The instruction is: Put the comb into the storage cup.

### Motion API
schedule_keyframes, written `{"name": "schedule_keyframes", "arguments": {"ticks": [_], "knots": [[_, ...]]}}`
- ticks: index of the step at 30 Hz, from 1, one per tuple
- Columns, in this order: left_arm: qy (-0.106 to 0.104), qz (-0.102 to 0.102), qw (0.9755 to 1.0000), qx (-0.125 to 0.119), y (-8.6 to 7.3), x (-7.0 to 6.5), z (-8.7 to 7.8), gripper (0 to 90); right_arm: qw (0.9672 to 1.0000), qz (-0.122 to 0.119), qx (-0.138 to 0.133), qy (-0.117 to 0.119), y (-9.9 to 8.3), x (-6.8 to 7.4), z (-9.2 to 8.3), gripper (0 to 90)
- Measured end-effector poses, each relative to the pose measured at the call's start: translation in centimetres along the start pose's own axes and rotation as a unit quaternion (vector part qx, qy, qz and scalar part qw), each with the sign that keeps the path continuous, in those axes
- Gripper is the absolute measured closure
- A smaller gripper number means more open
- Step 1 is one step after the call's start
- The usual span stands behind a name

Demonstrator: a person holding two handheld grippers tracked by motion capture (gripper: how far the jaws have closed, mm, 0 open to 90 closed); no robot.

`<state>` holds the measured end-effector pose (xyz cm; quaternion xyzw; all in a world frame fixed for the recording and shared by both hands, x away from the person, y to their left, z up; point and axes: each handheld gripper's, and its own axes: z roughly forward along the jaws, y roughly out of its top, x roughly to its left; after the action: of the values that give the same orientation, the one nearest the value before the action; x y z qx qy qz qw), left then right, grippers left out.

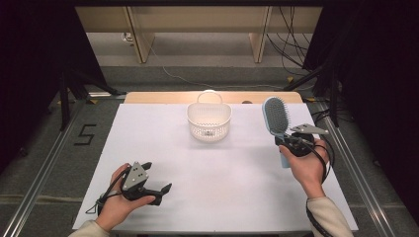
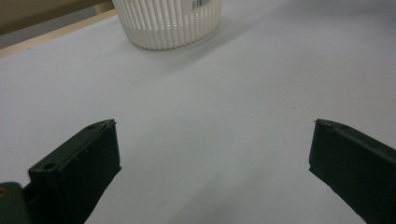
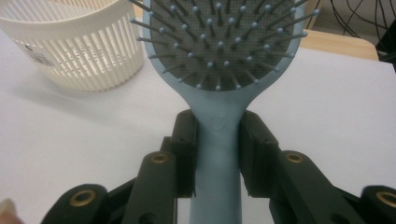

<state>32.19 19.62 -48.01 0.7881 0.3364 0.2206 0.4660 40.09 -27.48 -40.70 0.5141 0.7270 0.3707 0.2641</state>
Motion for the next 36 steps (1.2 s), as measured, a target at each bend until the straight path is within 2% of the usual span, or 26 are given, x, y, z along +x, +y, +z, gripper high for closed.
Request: {"name": "schedule_keyframes", "arguments": {"ticks": [36], "knots": [[-0.001, 0.001, 1.0000, 0.000, 0.0, 0.0, 0.0, 1.4, 0.9995, -0.010, -0.030, 0.006, 1.5, 1.4, 0.5, 70.5]]}}
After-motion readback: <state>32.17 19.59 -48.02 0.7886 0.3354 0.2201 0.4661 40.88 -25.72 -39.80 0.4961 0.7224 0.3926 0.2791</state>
